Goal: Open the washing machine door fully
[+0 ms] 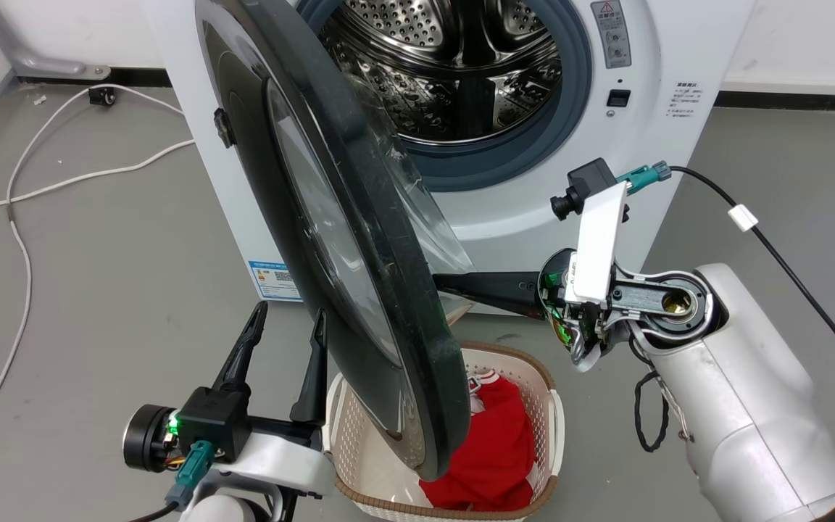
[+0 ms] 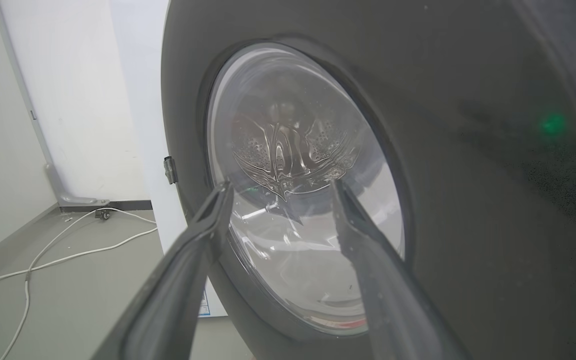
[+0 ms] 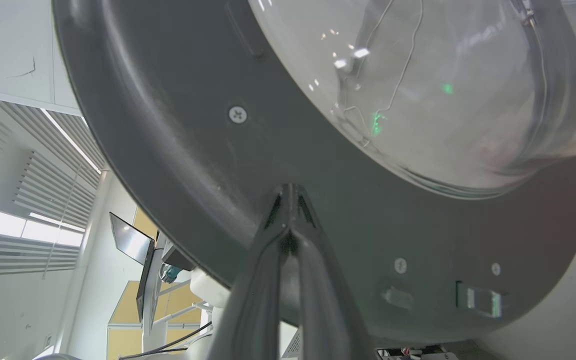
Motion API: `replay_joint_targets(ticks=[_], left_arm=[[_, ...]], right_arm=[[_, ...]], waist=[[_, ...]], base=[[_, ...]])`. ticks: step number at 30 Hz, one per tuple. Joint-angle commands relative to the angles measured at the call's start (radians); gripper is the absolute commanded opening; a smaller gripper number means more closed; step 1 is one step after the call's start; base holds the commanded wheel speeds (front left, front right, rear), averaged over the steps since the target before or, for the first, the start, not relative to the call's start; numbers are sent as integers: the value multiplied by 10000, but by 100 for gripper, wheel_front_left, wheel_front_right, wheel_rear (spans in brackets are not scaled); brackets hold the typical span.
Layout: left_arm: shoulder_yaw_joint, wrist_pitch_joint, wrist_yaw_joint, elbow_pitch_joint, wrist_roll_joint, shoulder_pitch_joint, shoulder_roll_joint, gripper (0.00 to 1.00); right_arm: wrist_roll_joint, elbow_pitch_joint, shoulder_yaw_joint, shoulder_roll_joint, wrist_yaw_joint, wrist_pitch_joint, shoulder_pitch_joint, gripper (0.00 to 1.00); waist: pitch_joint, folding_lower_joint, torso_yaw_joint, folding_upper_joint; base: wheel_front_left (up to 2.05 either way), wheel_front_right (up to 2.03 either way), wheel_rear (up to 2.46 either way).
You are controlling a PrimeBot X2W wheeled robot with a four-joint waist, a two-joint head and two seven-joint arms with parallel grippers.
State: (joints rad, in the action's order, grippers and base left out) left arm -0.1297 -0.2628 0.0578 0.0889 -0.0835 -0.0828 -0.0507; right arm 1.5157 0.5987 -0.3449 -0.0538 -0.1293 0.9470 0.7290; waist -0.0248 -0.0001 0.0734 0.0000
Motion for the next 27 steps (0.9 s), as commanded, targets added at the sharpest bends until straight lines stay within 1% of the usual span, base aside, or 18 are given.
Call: replay_joint_targets(ticks=[1,4,10,11,16,20,22,23,24,25,26,27], left_arm=[[-11,-30,-43,-23,-59,113,7,100],[24,-30,-67,-37,-98,158,6,100],[169,-30,-139,-45,-133,189,8,100],[169,-30,-139,-45,-133,189,8,100],[324,-30,-218,-55,-134,352,7,100],[516,-29,-187,-40,-92,397,5,100],[600,-30,-163,-36,-60,402,5,100],[617,-30,-157,-40,-62,424,7,100],[648,-29,-149,-32,-52,451,4,100],[668,-29,-143,-25,-34,468,7,100],[695,-30,-131,-24,-26,481,7,100],[725,-30,-120,-22,-15,509,6,100]], right_arm=[[136,-84,-62,60,-25,-164,-183,0],[208,-206,27,49,-25,-724,-309,0],[706,-916,892,-17,-25,-1963,-1202,0],[706,-916,892,-17,-25,-1963,-1202,0],[1082,-1773,1816,-262,-25,-2909,-2504,0],[1162,-2447,2456,-455,-25,-3659,-3710,0],[1284,-2739,2735,-450,-25,-4003,-4315,0],[1207,-2865,2872,-497,-25,-4238,-4605,6],[1146,-2978,2986,-531,-25,-4444,-4913,40],[1141,-3097,3060,-510,-25,-4601,-5218,44],[1085,-3220,3127,-488,-25,-4782,-5472,51],[978,-3363,3192,-476,-25,-4989,-5710,88]], waist=[[5,1,-31,0],[27,1,-112,0],[100,1,-356,0],[100,1,-356,0],[220,1,-632,0],[277,1,-776,0],[308,1,-840,0],[323,1,-870,0],[342,1,-892,0],[353,1,-912,0],[356,1,-936,0],[367,1,-959,0]], base=[[0,0,0],[0,0,0],[0,0,0],[0,0,0],[0,0,0],[0,0,0],[0,0,0],[0,0,0],[0,0,0],[0,0,0],[0,0,0],[0,0,0]])
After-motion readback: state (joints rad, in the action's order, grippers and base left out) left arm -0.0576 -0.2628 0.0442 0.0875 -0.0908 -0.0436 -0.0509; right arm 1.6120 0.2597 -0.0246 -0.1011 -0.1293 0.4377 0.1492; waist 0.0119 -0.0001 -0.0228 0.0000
